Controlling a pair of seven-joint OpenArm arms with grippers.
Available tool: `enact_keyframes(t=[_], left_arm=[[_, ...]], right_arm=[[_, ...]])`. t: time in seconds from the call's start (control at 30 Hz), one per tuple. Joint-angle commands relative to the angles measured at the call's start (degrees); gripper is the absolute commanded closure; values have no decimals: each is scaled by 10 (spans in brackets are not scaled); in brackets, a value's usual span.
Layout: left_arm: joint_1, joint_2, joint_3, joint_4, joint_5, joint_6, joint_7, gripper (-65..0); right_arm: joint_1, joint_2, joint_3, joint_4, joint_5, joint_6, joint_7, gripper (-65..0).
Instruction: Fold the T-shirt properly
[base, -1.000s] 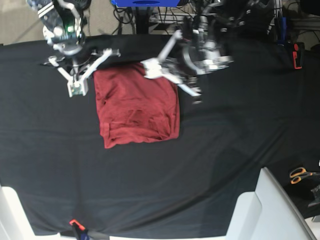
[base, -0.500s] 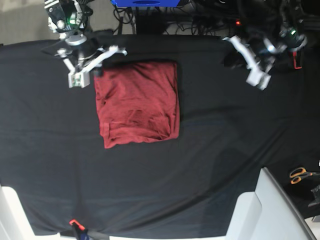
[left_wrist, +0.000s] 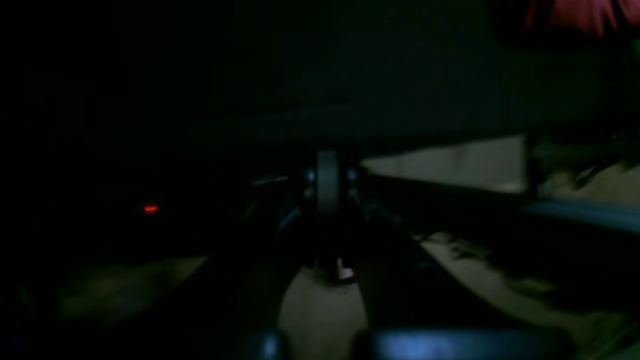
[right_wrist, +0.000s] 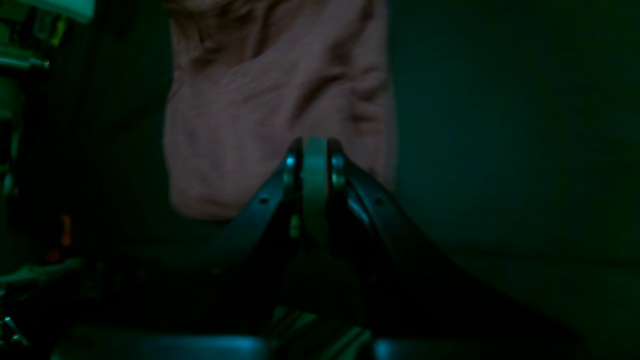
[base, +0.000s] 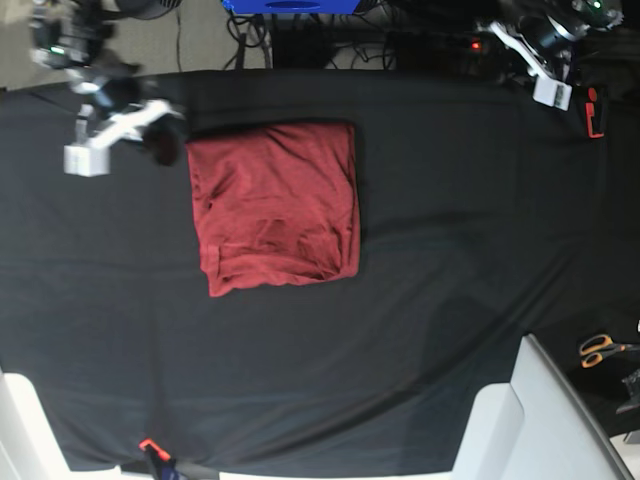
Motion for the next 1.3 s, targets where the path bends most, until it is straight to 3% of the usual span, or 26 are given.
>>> enact_keyframes(t=[0.0, 0.2, 0.37, 0.5, 0.6, 0.73, 0.8, 0.87, 0.93, 1.03, 1.13, 1.2, 1.27], left_arm=[[12, -3, 16, 8, 22, -7, -19, 0], [63, 22, 97, 8, 192, -7, -136, 0], [115, 31, 105, 8, 196, -7, -144, 0], [139, 31, 105, -20, 201, -7, -147, 0], [129, 32, 105, -76, 201, -7, -148, 0], [97, 32, 113, -157, 202, -7, -148, 0], [73, 28, 151, -204, 202, -7, -149, 0], [40, 26, 196, -270, 206, -7, -163, 0], [-2, 27, 253, -370, 250, -7, -217, 0], [-98, 39, 340, -594, 330, 115, -313, 0], [-201, 69, 363, -813, 316, 175, -413, 0], [-250, 80, 362, -894, 298, 178, -483, 0], [-271, 85, 362, -898, 283, 179, -491, 0]], right_arm=[[-6, 2, 14, 9, 11, 22, 8, -17], [-72, 26, 74, 42, 10, 33, -34, -15], [-162, 29, 121, 96, 10, 34, -69, -15], [-192, 27, 127, 34, 0, 35, -107, -15], [-185, 18, 115, -48, -88, 35, -105, -14], [-155, 2, 58, -128, -269, 35, -105, -15], [-117, 2, 1, -205, -352, 32, -104, -15], [-70, 1, -35, -302, -396, 32, -93, -15], [-20, -1, -58, -424, -410, 31, -54, -15], [97, 3, -100, -671, -420, 31, 49, -15], [198, 4, -146, -886, -420, 25, 192, -15], [230, 1, -188, -963, -420, -24, 283, -15], [231, 1, -232, -960, -420, -101, 330, -15]])
